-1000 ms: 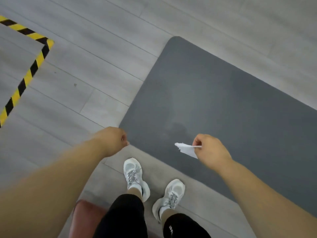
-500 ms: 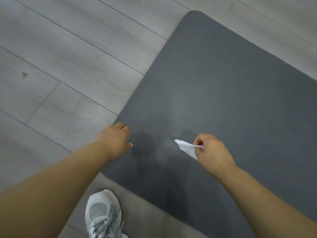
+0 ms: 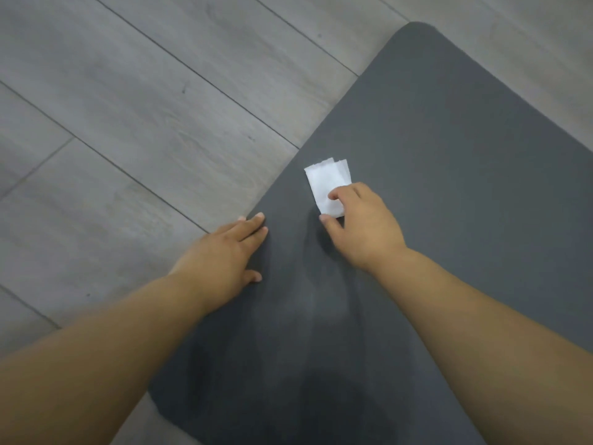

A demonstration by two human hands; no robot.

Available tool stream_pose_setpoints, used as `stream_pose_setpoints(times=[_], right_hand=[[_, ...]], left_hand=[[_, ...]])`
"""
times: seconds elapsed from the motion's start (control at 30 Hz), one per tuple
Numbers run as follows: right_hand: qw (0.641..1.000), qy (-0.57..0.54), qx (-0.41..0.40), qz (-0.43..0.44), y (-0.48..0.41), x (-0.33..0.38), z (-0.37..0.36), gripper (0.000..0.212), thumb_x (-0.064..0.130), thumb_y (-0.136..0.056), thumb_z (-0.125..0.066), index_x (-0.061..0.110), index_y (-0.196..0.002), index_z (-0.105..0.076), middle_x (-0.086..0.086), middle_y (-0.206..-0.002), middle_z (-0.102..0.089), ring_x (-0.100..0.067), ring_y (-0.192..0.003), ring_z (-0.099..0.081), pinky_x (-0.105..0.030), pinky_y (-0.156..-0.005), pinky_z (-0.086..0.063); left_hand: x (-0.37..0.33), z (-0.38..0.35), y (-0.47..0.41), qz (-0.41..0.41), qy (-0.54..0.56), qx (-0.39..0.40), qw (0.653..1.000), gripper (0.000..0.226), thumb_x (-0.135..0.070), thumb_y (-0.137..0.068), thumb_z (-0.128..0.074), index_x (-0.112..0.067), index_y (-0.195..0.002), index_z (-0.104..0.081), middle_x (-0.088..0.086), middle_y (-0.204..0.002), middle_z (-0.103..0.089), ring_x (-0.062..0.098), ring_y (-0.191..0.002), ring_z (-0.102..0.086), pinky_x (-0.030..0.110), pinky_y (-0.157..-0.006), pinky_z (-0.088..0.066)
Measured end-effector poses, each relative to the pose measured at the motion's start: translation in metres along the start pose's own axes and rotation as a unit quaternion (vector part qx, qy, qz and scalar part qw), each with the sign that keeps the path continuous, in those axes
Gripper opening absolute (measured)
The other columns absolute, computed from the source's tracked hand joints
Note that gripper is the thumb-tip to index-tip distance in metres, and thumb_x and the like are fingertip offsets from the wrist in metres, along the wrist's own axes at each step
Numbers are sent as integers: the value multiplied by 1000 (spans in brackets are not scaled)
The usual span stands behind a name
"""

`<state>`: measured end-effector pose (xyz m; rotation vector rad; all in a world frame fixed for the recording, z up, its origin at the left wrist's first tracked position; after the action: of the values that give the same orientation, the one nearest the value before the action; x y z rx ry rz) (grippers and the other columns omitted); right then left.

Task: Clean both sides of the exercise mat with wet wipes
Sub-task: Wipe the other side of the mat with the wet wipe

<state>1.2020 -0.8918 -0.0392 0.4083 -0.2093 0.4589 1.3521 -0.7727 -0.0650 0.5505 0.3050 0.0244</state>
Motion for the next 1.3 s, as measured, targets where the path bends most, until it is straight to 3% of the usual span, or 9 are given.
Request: stream_pose_setpoints(times=[0.2, 0.47, 0.7, 0.77, 0.83, 0.93, 1.03, 1.13, 1.3], right_hand=[[996, 65, -54, -5, -35, -3, -15, 39, 36, -96, -44, 22, -133, -41, -8, -125, -35, -27, -105, -38, -35, -83, -43], [988, 12, -142, 60, -45, -10, -23, 21, 2, -89, -51, 2, -108, -59, -12, -98, -49, -21, -75, -39, -29, -62, -32], [989, -7, -134, -58, -109, -17, 11, 9, 9, -96, -37, 10, -93, -46, -5, -101, -29, -20, -83, -35, -28, -73, -35], [993, 10, -114, -33, -111, -6, 5, 17, 9, -95, -39, 9, -105, -52, -9, -105, -36, -21, -86, -39, -24, -72, -30], [994, 17, -101, 30, -101, 8, -10, 27, 9, -94, -41, 4, -118, -52, -15, -113, -43, -27, -91, -46, -25, -71, -30], [992, 4, -87, 94, -67, 35, -35, 40, 2, -90, -43, 6, -129, -48, -15, -114, -46, -29, -96, -48, -26, -71, -31], [982, -31, -53, 179, -17, 72, -65, 51, -11, -71, -59, -3, -121, -55, -19, -93, -53, -31, -74, -51, -26, -60, -31], [969, -51, -25, 240, 35, 100, -91, 49, -12, -64, -67, -5, -111, -60, -16, -83, -53, -29, -62, -49, -26, -47, -36], [938, -73, 80, 330, 115, 136, -125, 39, 7, -85, -37, 1, -115, -60, -11, -94, -59, -25, -73, -53, -31, -60, -45]], left_hand=[[3, 2, -3, -14, 17, -4, 1000, 77, -51, -92, -47, -27, -151, -4, -15, -156, 12, 8, -145, -1, 16, -111, -5], [9, -3, -4, -34, 23, -1, 999, 77, -53, -92, -45, -28, -151, -2, -17, -155, 14, 6, -145, 2, 16, -112, -4], [20, 0, -8, -37, 66, 17, 997, 74, -47, -91, -52, -32, -150, -10, -27, -153, 11, -1, -142, -7, 15, -109, -12], [28, -1, -2, -26, 72, -1, 997, 69, -43, -92, -52, -30, -150, -16, -26, -154, 4, 0, -140, -18, 16, -108, -19], [36, 0, 10, -19, 77, -59, 995, 59, -32, -92, -57, -18, -145, -36, -10, -154, -24, 14, -131, -43, 26, -103, -36], [49, -4, 28, -55, 30, -146, 987, 41, -28, -84, -50, -3, -111, -67, 12, -118, -64, 32, -86, -69, 46, -68, -58], [71, -14, 46, -42, -25, -149, 988, 47, -27, -83, -37, -3, -105, -70, 13, -116, -65, 36, -95, -66, 53, -66, -56], [96, -22, 64, -2, -35, -136, 990, 38, -16, -83, -48, 1, -111, -67, 18, -122, -61, 43, -101, -62, 59, -75, -53], [109, -35, 95, 43, -30, -123, 991, 52, 2, -74, -72, 1, -124, -59, 20, -132, -54, 44, -112, -55, 58, -86, -49]])
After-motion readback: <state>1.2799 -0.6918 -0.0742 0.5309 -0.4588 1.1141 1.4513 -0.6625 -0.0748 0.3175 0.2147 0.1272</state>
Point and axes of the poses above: each hand's wrist, its own y-axis away from the middle knuckle, its own z-axis out of the back of the hand, x = y × z, the point moved 5 cm from there along -y, towards the middle knuckle
